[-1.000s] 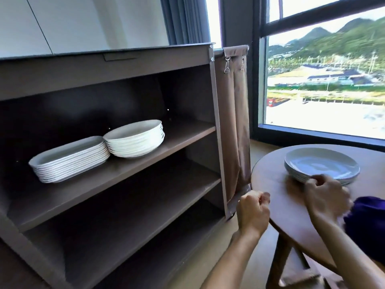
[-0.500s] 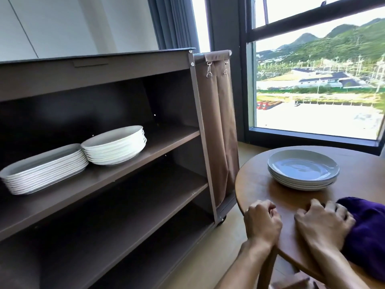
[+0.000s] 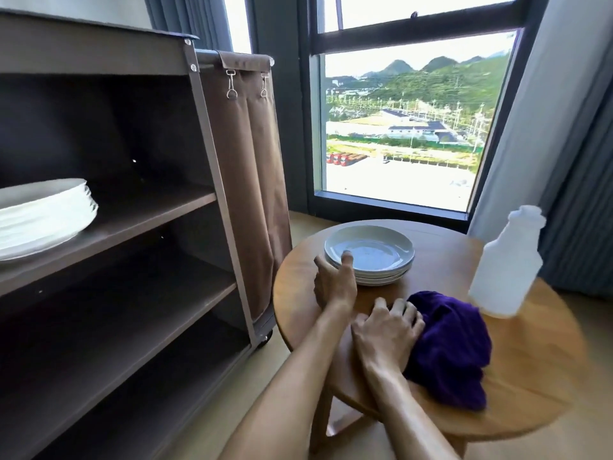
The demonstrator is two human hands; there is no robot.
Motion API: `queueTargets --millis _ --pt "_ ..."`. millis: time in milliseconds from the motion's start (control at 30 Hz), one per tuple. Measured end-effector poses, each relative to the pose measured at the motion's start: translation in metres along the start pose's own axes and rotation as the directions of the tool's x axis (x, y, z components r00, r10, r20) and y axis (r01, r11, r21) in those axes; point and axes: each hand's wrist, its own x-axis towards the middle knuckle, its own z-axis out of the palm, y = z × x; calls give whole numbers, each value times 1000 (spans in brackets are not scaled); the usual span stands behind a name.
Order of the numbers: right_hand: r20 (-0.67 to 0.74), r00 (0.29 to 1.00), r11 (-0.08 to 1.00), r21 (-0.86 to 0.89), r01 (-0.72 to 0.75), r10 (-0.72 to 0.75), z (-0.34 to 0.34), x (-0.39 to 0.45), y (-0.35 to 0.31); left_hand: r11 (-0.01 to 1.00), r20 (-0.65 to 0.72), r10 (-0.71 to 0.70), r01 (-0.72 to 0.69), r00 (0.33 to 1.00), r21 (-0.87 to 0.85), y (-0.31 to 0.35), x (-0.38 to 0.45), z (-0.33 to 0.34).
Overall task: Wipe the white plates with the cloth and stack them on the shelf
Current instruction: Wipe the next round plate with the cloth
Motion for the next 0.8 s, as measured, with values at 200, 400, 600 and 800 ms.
queueTargets --millis 200,400,600,800 --pt "-40 999 1000 12 1 -1 3 0 1 988 -7 -153 153 988 30 2 39 5" --pt "-57 998 1000 17 -6 7 3 0 1 983 -4 -38 38 999 181 10 47 0" --pt "-80 997 1000 24 -7 8 -2 -2 -1 941 33 15 -25 999 339 24 56 -9" --pt "-88 996 1000 24 -9 11 -1 0 -1 859 60 113 -128 992 495 36 64 -13"
